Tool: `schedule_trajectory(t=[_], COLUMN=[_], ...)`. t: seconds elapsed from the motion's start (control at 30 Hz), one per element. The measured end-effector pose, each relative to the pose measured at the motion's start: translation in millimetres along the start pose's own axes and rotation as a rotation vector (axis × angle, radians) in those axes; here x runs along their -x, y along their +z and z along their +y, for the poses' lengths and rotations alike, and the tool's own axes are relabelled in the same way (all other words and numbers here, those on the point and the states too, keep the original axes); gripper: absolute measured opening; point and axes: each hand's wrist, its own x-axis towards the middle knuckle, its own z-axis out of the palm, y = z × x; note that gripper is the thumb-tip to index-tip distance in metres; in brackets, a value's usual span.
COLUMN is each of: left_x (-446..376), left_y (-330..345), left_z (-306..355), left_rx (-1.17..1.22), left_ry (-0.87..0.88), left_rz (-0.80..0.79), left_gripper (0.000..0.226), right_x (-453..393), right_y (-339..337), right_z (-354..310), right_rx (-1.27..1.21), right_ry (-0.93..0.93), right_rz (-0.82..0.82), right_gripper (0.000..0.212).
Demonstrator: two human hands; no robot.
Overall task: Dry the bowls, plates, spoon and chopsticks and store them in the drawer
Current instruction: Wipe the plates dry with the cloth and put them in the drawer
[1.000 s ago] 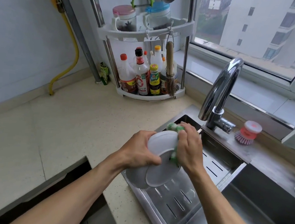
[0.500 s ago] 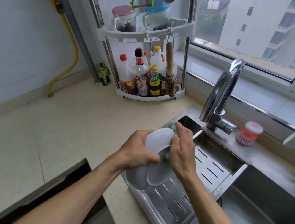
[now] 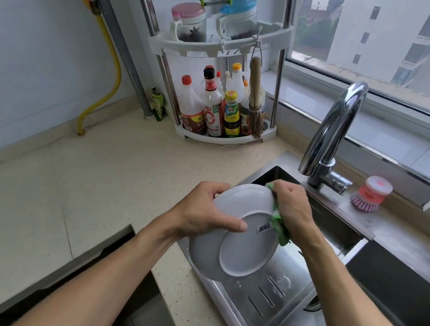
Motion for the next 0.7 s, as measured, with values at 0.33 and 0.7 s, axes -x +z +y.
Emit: schedule_trajectory(t=[0.33,0.7], left_x=[-11.0,-2.9], left_y=[14.2,19.7], left_z=[-9.0,-6.6], left_rx=[-0.135,-0.122], left_ry=[-0.011,0.05], left_rz=[0.085,0.125], left_gripper=[0.037,0.035], right_x=[34.5,23.0], right_y=[29.7,31.2], right_z=[-11.2,-1.8], right_rx=[0.225,0.008], right_ry=[-0.485,-0.284], right_rz=[-0.008,-0.001], right_gripper=[0.044,0.05])
